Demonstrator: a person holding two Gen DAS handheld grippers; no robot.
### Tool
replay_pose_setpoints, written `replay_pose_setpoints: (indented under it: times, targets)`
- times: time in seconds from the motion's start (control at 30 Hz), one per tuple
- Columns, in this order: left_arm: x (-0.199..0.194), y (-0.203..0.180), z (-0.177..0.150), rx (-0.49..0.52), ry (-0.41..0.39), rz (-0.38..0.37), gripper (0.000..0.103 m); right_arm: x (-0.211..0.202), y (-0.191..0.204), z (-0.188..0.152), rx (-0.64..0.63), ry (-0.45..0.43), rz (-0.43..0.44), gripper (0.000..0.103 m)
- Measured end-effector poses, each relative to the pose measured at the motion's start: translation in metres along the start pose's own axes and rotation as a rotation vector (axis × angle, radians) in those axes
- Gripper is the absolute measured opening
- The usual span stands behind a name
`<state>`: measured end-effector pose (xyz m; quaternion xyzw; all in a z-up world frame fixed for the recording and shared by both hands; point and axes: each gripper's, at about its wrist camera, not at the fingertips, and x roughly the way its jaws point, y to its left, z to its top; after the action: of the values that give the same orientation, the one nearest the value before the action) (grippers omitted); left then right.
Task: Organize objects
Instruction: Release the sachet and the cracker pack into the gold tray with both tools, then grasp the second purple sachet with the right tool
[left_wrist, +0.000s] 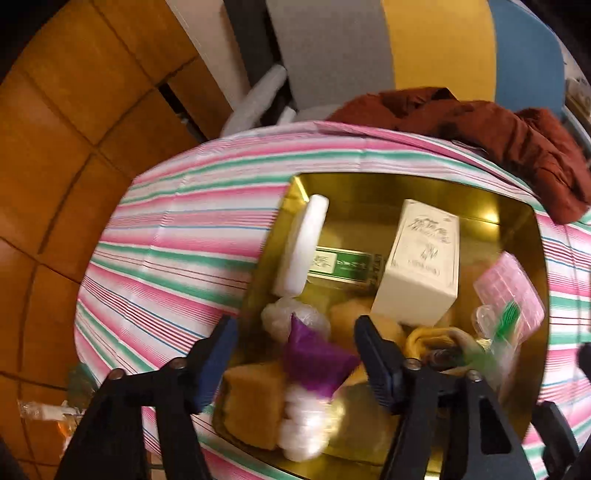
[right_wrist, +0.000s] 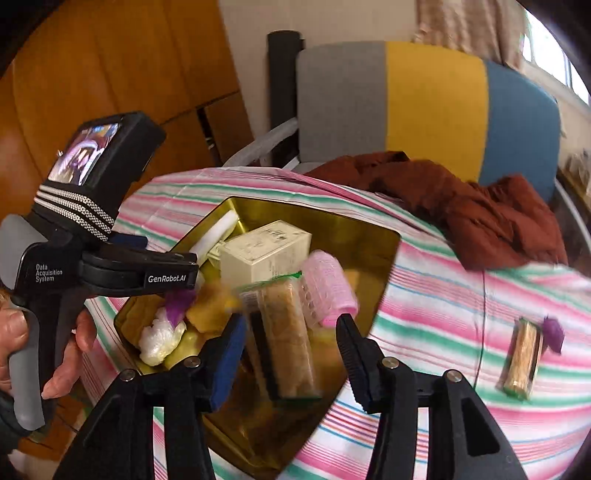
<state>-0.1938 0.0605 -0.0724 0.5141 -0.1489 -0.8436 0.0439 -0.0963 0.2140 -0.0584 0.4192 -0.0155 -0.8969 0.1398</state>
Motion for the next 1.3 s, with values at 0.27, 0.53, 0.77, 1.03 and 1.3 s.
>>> replay_pose_setpoints:
  times: [0.27, 0.53, 0.77, 1.03, 1.3]
  targets:
    - [-0.021, 0.003, -0.002, -0.004, -0.100, 0.034, 0.085, -0.045, -0.060, -0.039, 0.101, -0.041, -0.122, 0.060]
    - [-0.056, -0.049, -0.001, 0.072, -0.131, -0.114, 0.086, -0.086, -0.200, -0.098, 0.264, 0.029, -0.414, 0.062]
    - [-0.072, -0.126, -0.003, 0.183, -0.118, -0.180, 0.087, -0.077, -0.289, -0.092, 0.437, 0.054, -0.390, 0.062]
    - [-0.077, -0.181, -0.008, 0.266, -0.107, -0.217, 0.087, -0.034, -0.295, -0.051, 0.231, 0.090, -0.437, 0.062]
    - [-0.066, -0.202, -0.005, 0.281, -0.088, -0.207, 0.087, 0.002, -0.311, -0.041, 0.154, 0.140, -0.365, 0.062]
